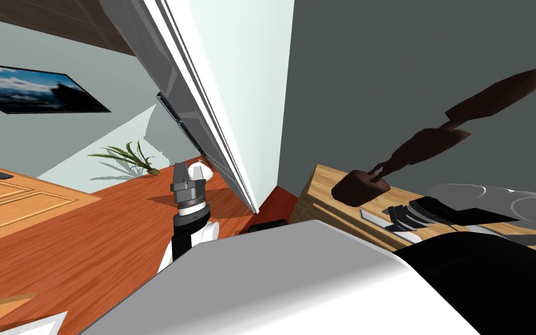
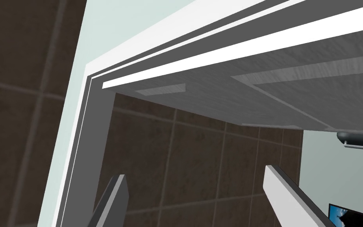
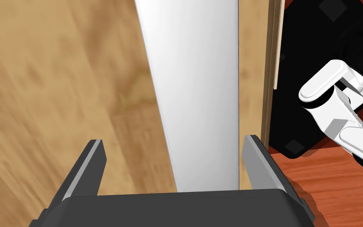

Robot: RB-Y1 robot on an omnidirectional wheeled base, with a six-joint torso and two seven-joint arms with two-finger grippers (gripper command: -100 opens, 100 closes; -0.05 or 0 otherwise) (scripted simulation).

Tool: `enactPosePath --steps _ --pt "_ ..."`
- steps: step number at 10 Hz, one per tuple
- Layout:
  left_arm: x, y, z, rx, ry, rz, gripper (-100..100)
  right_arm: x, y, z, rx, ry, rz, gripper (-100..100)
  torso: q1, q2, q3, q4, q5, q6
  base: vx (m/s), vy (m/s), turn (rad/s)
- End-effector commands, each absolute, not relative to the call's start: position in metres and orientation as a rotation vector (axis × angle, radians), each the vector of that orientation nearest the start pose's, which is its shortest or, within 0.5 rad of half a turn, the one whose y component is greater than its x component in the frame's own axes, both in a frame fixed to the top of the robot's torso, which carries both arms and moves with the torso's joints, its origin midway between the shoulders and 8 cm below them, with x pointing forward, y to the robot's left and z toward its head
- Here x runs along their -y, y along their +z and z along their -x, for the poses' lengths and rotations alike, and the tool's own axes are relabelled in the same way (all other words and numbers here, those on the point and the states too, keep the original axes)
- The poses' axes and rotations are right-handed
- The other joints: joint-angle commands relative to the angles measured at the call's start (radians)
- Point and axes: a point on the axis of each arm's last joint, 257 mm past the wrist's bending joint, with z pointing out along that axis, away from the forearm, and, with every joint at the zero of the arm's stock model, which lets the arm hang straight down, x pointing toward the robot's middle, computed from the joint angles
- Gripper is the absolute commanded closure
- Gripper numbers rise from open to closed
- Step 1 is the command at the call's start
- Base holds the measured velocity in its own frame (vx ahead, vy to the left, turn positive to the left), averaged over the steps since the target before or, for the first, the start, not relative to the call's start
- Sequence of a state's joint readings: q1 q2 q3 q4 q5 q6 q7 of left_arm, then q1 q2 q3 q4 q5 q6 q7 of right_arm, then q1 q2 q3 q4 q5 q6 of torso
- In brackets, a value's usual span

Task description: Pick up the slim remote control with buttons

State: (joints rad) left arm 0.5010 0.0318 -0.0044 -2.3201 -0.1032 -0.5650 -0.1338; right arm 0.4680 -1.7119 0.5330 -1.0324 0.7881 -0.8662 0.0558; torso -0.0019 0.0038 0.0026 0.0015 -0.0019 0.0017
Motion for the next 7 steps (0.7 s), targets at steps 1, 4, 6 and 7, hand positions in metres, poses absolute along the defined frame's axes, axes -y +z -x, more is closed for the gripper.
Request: enactPosePath --steps 1,4,6,7 --pt "-0.256 0.052 -0.327 -0.650 -1.141 0.436 0 0.692 -0.303 -0.097 -2.993 -0.065 0.943 -100 0.000 0.000 0.000 0.000 0.000 0.000 -0.126 -0.057 0.189" --pt "-0.256 0.051 -0.327 -0.650 -1.141 0.436 0 0.687 -0.305 -0.100 -3.007 -0.064 0.893 -100 -0.003 -0.003 -0.002 -0.001 -0.003 -0.001 -0.074 -0.034 0.068" --pt "-0.256 0.051 -0.327 -0.650 -1.141 0.436 0 0.682 -0.308 -0.103 -3.014 -0.065 0.868 -100 -0.003 -0.004 -0.002 -0.001 -0.003 -0.001 -0.060 -0.027 0.080" --pt "-0.256 0.051 -0.327 -0.650 -1.141 0.436 0 0.676 -0.310 -0.106 -3.020 -0.065 0.842 -100 -0.002 -0.004 -0.003 -0.001 -0.003 0.000 -0.082 -0.035 0.107"
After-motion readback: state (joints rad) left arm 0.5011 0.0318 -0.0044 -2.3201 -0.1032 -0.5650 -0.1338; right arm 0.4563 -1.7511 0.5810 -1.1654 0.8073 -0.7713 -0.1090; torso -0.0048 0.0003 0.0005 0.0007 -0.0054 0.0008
